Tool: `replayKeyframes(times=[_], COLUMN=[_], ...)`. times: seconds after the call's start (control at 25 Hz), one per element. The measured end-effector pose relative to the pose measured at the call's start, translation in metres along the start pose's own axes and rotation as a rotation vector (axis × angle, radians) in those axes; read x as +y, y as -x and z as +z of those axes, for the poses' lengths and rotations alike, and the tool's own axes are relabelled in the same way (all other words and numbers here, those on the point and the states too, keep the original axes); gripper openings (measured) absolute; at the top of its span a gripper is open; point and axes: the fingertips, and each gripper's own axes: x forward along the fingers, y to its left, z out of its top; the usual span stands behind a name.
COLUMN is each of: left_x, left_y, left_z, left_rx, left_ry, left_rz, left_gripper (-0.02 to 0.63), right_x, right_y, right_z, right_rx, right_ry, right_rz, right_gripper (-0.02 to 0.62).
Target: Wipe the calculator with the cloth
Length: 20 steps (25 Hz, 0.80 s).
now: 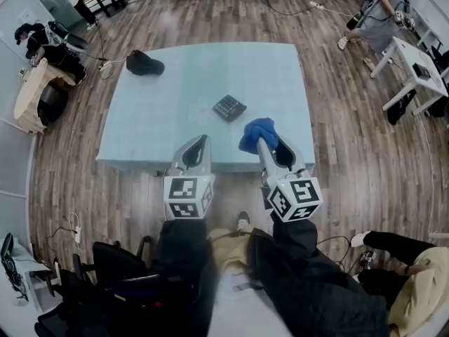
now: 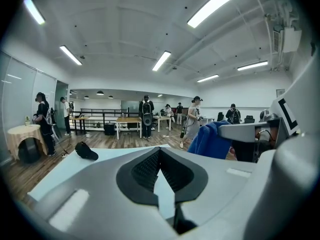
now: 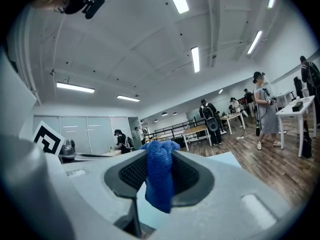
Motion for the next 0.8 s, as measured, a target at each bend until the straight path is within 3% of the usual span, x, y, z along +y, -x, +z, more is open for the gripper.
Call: replayKeyframes(times=[0.4, 0.8], left_x=[0.021, 0.023], left_y=[-0.03, -0.126], left_z=[-0.013, 0.013], left_rx=[0.03, 0.003], left_ry=[0.035, 0.03], left_rz=[0.0, -0.163], left_gripper=[0.003, 0.003], right_x=[-0.006, -0.051], right_y=[-0.027, -0.08], right_z=[-0.024, -0.005], right_rx=[0.064, 0.046], right_ry=[-0.008, 0.032], right_rz=[0.006, -0.122], right_gripper=[0.124, 0.124])
